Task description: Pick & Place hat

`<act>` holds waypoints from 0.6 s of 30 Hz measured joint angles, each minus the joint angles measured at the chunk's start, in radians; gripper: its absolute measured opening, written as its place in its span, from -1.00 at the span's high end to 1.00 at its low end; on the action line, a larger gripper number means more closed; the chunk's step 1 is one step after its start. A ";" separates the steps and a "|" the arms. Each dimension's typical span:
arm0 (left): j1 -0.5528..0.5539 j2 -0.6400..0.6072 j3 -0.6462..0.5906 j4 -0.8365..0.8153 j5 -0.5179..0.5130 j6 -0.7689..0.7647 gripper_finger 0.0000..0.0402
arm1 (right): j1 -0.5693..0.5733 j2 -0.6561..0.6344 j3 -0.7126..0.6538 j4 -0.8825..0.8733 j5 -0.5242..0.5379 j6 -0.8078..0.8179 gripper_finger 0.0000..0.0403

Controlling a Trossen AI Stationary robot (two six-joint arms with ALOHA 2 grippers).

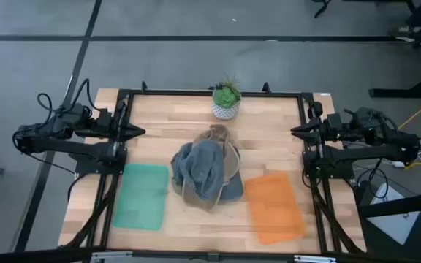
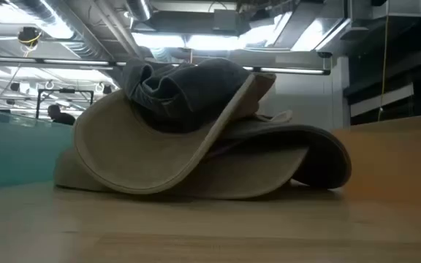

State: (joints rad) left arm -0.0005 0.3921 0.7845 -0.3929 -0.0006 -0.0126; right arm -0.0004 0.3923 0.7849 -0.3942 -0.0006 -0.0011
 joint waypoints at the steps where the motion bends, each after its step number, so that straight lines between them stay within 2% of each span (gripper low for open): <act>1: 0.000 0.000 0.000 0.000 0.000 0.000 0.96 | 0.000 0.000 0.000 0.000 0.000 0.000 0.76; 18: 0.000 0.000 0.000 0.000 0.000 0.000 0.96 | 0.000 0.000 0.000 0.000 0.000 0.000 0.76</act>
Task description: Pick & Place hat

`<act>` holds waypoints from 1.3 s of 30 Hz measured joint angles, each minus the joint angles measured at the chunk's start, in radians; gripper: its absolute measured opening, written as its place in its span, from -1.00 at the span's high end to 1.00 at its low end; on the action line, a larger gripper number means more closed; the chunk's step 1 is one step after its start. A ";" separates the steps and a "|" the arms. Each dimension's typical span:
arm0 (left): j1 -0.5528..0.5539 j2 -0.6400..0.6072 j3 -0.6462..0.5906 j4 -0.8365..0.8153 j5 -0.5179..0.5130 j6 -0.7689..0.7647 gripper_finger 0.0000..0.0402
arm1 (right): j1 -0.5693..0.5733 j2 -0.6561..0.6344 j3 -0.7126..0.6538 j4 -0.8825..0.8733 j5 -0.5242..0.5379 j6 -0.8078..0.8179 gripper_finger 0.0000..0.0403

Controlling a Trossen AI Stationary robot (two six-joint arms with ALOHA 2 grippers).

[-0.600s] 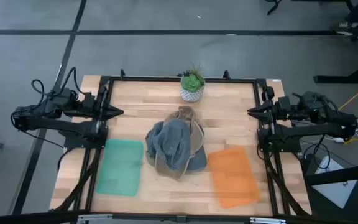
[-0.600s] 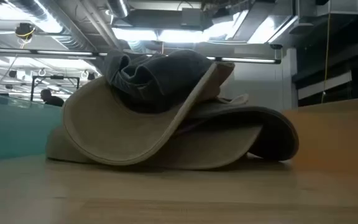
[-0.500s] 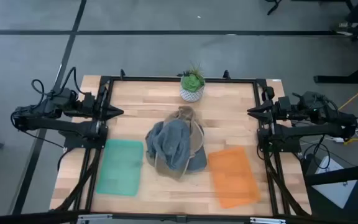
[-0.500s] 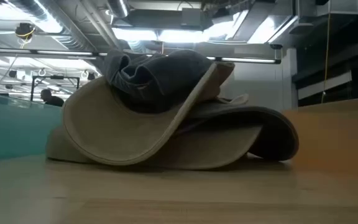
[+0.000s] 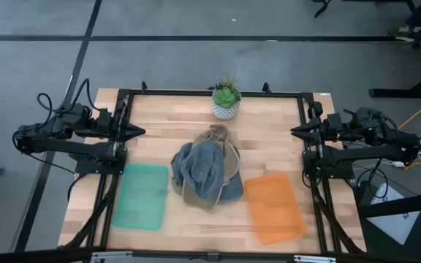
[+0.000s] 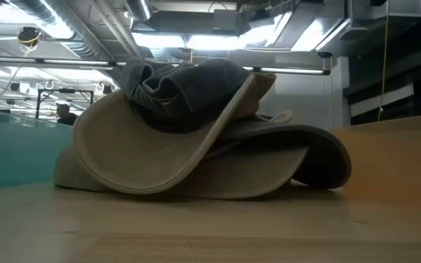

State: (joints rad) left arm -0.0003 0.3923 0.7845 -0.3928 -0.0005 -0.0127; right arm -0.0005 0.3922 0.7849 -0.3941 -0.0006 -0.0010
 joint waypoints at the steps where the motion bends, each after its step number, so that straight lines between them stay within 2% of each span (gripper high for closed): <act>1: 0.000 0.000 0.000 0.000 0.000 0.000 0.96 | 0.000 0.000 0.000 0.000 0.000 0.000 0.76; 35: 0.000 0.000 0.000 0.000 0.000 0.000 0.96 | 0.000 0.000 0.000 -0.001 -0.001 -0.004 0.76; 39: 0.000 0.000 0.000 0.000 0.000 0.000 0.94 | 0.000 0.024 0.000 -0.001 -0.139 0.044 0.76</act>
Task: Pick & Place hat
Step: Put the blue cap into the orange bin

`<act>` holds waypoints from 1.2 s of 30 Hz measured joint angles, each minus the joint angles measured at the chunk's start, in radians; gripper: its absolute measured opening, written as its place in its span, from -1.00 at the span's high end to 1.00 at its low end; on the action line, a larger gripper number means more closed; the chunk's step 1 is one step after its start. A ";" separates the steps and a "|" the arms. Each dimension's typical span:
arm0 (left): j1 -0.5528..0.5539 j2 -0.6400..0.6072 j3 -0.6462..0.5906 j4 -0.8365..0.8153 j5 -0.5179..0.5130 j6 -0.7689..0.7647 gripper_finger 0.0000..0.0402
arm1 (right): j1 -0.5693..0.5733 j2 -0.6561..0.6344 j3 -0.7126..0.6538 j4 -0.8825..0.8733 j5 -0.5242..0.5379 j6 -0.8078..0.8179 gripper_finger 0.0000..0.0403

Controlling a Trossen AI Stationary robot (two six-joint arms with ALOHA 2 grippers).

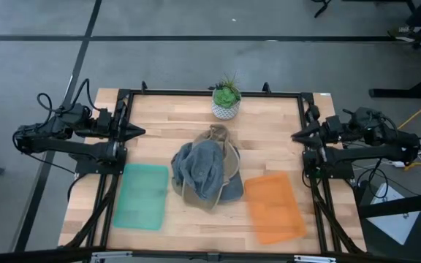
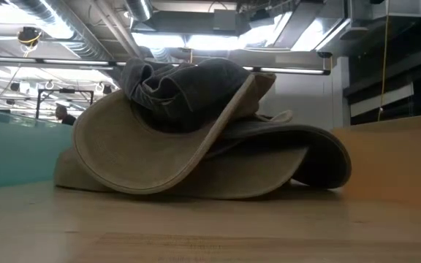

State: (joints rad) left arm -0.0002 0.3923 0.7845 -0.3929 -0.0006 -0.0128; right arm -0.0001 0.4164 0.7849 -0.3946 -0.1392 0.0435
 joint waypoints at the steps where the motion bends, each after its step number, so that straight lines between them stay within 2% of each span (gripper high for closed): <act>1: 0.000 0.000 0.000 0.000 0.000 0.000 0.94 | 0.000 0.015 0.000 0.000 -0.046 0.034 0.76; 4: 0.000 0.000 0.000 0.000 0.000 0.000 0.95 | 0.000 0.079 -0.006 0.038 -0.153 0.078 0.76; 12: 0.000 0.000 0.000 0.000 0.000 0.000 0.96 | 0.022 0.308 -0.006 0.243 -0.141 0.102 0.76; 16: 0.000 0.000 0.000 0.000 0.000 0.000 0.94 | 0.078 0.424 -0.007 0.303 -0.140 0.039 0.76; 21: 0.000 0.000 0.000 0.000 0.000 0.000 0.95 | 0.189 0.540 -0.007 0.379 -0.019 0.029 0.76; 30: 0.000 0.000 0.000 0.000 0.000 0.000 0.94 | 0.369 0.705 -0.004 0.569 0.129 -0.036 0.76; 33: 0.000 0.000 0.000 0.000 0.000 0.000 0.95 | 0.397 0.768 0.041 0.552 0.177 -0.067 0.76; 36: 0.000 0.000 0.000 0.000 0.000 0.000 0.96 | 0.419 0.837 0.128 0.452 0.284 -0.145 0.75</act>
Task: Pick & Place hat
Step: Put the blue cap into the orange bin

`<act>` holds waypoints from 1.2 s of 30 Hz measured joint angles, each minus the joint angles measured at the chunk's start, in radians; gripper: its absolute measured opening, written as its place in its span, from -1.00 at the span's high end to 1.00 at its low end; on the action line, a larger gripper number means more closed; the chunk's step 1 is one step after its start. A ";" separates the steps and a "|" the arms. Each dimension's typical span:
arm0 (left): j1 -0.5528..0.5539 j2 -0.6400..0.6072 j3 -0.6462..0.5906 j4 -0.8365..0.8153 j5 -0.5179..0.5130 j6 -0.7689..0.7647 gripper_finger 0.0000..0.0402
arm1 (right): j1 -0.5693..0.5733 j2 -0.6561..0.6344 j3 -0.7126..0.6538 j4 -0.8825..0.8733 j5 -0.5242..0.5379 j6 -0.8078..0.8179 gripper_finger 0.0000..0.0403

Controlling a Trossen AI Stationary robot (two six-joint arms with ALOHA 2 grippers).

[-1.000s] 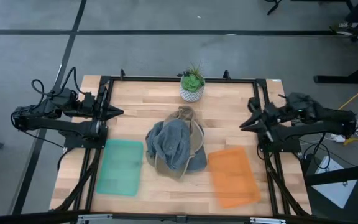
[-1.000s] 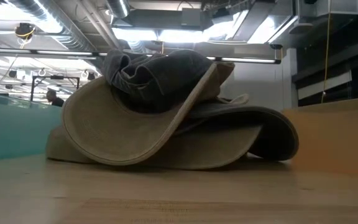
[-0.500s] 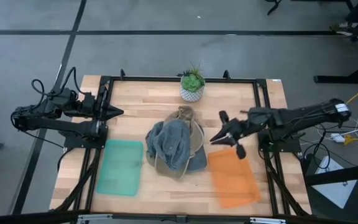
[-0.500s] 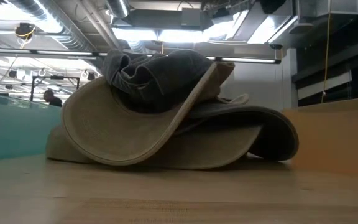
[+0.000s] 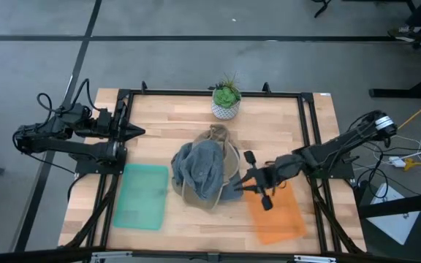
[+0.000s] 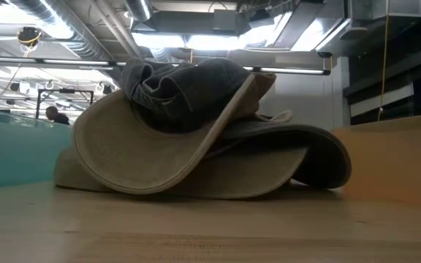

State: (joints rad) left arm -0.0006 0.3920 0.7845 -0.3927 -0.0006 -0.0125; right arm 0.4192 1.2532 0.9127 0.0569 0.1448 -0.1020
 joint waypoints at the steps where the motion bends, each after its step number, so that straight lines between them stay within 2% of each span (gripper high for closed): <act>1: 0.000 0.000 0.000 0.000 0.000 0.000 0.97 | 0.006 0.024 0.032 -0.043 0.044 -0.039 0.73; 7: 0.000 0.000 0.000 0.000 0.000 0.000 0.95 | 0.017 0.121 0.218 -0.277 0.236 -0.226 0.50; 11: 0.000 0.000 0.000 0.000 0.000 0.000 0.94 | 0.000 0.173 0.306 -0.370 0.302 -0.244 0.29; 18: 0.000 0.000 0.000 0.000 0.000 0.000 0.96 | -0.044 0.284 0.373 -0.394 0.310 -0.242 0.04; 31: 0.000 0.000 0.000 0.000 0.000 0.000 0.96 | -0.066 0.519 0.547 -0.408 0.303 -0.214 0.02; 36: 0.000 0.000 0.000 0.000 0.000 0.000 0.96 | -0.106 0.588 0.622 -0.477 0.249 -0.139 0.02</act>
State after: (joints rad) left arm -0.0006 0.3923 0.7845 -0.3930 -0.0006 -0.0128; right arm 0.3128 1.8416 1.5343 -0.4206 0.3938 -0.2410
